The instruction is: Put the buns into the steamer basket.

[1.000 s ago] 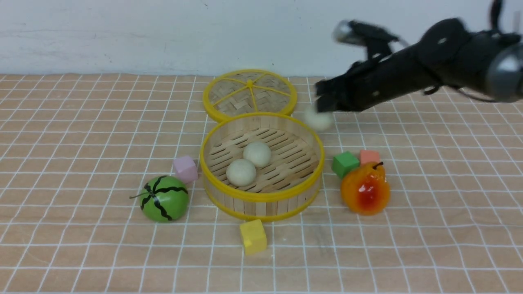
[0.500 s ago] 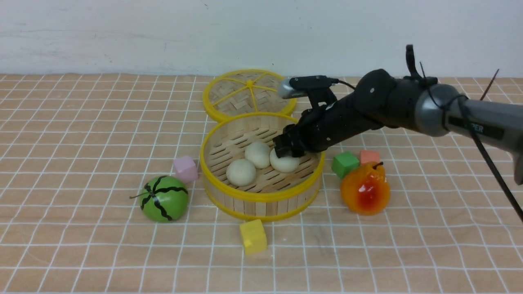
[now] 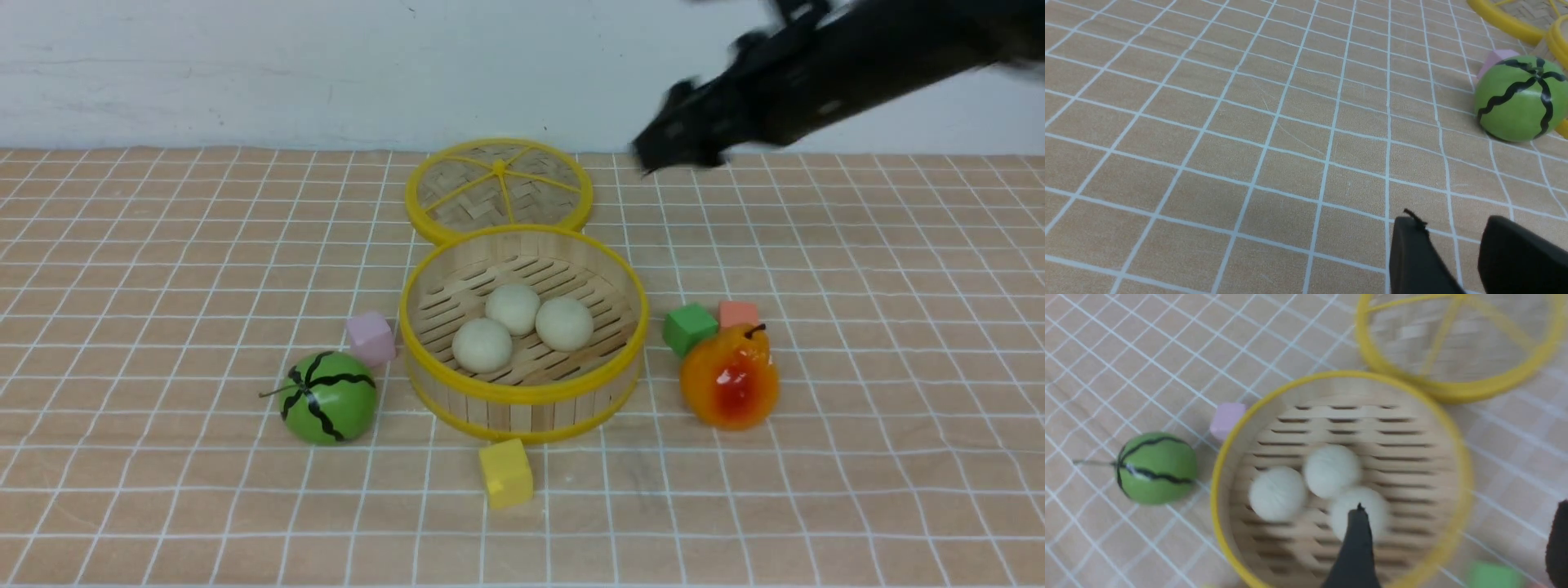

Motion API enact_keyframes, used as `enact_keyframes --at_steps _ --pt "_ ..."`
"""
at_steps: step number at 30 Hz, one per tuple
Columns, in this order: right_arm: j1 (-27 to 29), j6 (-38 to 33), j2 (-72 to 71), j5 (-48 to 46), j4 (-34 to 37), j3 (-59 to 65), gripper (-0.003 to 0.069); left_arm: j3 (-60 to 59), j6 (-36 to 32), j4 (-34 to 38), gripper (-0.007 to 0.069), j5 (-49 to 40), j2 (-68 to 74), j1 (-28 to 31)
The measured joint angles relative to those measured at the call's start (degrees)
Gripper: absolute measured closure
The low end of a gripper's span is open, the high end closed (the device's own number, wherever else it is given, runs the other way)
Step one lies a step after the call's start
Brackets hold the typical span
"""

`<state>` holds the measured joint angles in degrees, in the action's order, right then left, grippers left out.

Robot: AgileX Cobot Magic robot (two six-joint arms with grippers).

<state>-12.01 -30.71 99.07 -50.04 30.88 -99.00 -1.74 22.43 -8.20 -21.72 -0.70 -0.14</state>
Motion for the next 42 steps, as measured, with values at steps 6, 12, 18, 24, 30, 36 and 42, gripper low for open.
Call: enact_keyframes --at_steps 6,12,18,24,30,36,42 --pt "11.3 12.5 -12.2 -12.8 -9.3 0.7 0.0225 0.0 0.0 0.0 0.0386 0.0 0.0 0.0" --pt "17.7 15.1 -23.8 -12.4 -10.4 11.9 0.0427 0.0 0.0 0.0 0.0386 0.0 0.0 0.0" --pt "17.9 9.2 -38.2 -0.1 -4.7 33.4 0.0648 0.0 0.0 0.0 0.0386 0.0 0.0 0.0" --pt "17.9 -6.0 -54.2 14.0 8.7 58.0 0.0678 0.0 0.0 0.0 0.0386 0.0 0.0 0.0" --pt "17.9 -9.2 -64.0 16.2 19.7 72.3 0.0678 0.0 0.0 0.0 0.0386 0.0 0.0 0.0" --pt "17.7 -9.5 -68.6 17.6 20.3 80.3 0.0676 0.0 0.0 0.0 0.0386 0.0 0.0 0.0" --pt "17.4 -9.8 -82.4 32.9 19.2 89.2 0.0672 0.0 0.0 0.0 0.0386 0.0 0.0 0.0"
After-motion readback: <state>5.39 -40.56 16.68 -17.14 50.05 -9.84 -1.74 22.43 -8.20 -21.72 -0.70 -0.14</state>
